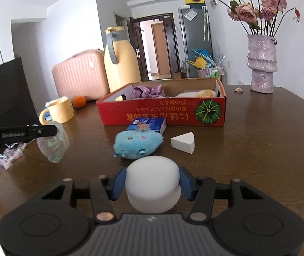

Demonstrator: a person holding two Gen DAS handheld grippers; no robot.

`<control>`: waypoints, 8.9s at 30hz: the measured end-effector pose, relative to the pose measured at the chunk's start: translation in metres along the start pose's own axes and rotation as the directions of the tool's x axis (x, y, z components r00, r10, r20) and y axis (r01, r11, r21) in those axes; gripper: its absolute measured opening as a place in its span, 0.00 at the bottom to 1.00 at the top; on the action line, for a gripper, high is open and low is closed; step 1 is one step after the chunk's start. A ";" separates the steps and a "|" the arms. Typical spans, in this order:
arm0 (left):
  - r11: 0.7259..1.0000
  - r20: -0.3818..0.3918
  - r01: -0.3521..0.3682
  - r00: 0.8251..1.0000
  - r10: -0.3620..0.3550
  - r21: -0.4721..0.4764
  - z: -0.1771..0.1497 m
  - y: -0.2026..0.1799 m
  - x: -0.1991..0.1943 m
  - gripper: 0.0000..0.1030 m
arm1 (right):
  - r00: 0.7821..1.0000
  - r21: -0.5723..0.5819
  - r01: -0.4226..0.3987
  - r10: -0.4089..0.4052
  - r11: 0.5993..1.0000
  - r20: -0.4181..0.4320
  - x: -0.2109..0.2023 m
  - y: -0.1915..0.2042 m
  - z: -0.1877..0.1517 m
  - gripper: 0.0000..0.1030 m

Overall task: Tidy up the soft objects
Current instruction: 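Carry the sponge and clear bag into the box and open both grippers, then grasp the blue plush with the left gripper while the right grasps the white sponge wedge, then carry the held items over the box and open both grippers, then move both grippers back to the light-blue plush on the table, then close both grippers on the light-blue plush toy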

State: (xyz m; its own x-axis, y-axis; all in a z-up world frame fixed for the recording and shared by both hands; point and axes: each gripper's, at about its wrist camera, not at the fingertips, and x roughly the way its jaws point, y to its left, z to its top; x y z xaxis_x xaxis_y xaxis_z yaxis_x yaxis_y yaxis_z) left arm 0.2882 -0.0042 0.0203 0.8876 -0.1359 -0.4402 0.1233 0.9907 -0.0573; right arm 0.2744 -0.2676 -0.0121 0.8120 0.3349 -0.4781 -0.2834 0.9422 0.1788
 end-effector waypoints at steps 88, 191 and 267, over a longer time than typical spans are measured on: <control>0.999 0.040 -0.019 0.999 0.018 0.031 -0.047 -0.031 -0.105 0.85 | 0.997 0.052 0.001 -0.005 0.999 0.078 -0.089 0.009 -0.037 0.81; 0.991 -0.367 0.136 0.923 -0.119 0.020 0.188 -0.053 0.382 0.38 | 0.972 -0.164 -0.024 -0.015 0.986 -0.234 0.329 -0.057 0.229 0.46; 0.911 -0.276 0.377 0.869 -0.411 -0.169 0.021 -0.003 0.163 0.56 | 0.992 0.054 -0.069 0.074 0.996 -0.098 0.118 -0.022 0.046 0.66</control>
State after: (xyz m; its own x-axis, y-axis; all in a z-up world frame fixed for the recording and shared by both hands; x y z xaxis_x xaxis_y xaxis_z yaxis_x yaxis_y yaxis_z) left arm 0.4422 -0.0297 -0.0327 0.5980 -0.5242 -0.6063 0.3716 0.8516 -0.3698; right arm 0.4000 -0.2488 -0.0329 0.7348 0.4027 -0.5459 -0.3105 0.9151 0.2571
